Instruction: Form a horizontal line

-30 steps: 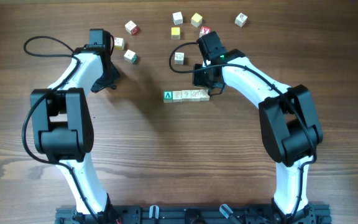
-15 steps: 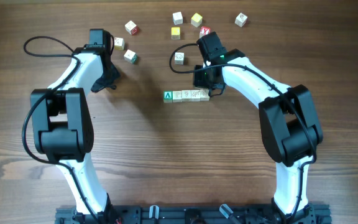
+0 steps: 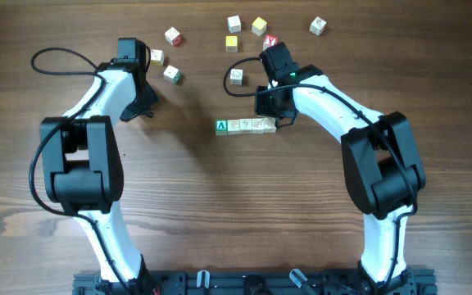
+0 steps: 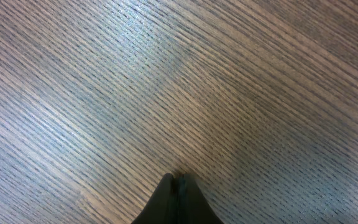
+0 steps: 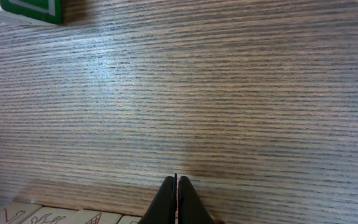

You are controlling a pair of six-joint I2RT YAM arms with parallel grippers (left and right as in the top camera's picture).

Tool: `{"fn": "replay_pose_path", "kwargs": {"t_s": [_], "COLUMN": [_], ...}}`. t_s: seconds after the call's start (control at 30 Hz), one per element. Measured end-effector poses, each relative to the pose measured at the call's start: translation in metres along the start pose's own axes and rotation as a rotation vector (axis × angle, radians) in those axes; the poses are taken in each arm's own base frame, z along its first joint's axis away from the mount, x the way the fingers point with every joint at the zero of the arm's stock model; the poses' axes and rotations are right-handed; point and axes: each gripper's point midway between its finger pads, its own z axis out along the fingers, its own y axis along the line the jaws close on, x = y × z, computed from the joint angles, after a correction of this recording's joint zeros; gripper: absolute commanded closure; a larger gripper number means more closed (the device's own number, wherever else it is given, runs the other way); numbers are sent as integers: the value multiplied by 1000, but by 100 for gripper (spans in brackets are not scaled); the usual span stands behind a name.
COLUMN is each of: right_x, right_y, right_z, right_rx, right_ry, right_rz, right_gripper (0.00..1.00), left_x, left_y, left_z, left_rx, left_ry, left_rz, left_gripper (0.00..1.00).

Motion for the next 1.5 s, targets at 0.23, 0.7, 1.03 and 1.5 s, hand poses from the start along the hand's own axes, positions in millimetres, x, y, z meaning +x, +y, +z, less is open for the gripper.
{"fn": "replay_pose_path", "kwargs": {"t_s": [0.23, 0.7, 1.03, 1.5], "right_x": [2, 5, 7, 2], "right_y": [-1, -3, -4, -2], "right_z": [0, 0, 0, 0], "right_rx": [3, 12, 15, 10], "right_ry": [6, 22, 27, 6], "right_rz": [1, 2, 3, 0], "right_gripper": [96, 96, 96, 95], "left_x": [0, 0, -1, -1], "left_y": [0, 0, -1, -1], "left_z": [0, 0, 0, 0], "left_rx": [0, 0, 2, 2], "left_ry": [0, 0, -3, -3], "left_rz": [0, 0, -1, -1], "left_gripper": [96, 96, 95, 95]}}
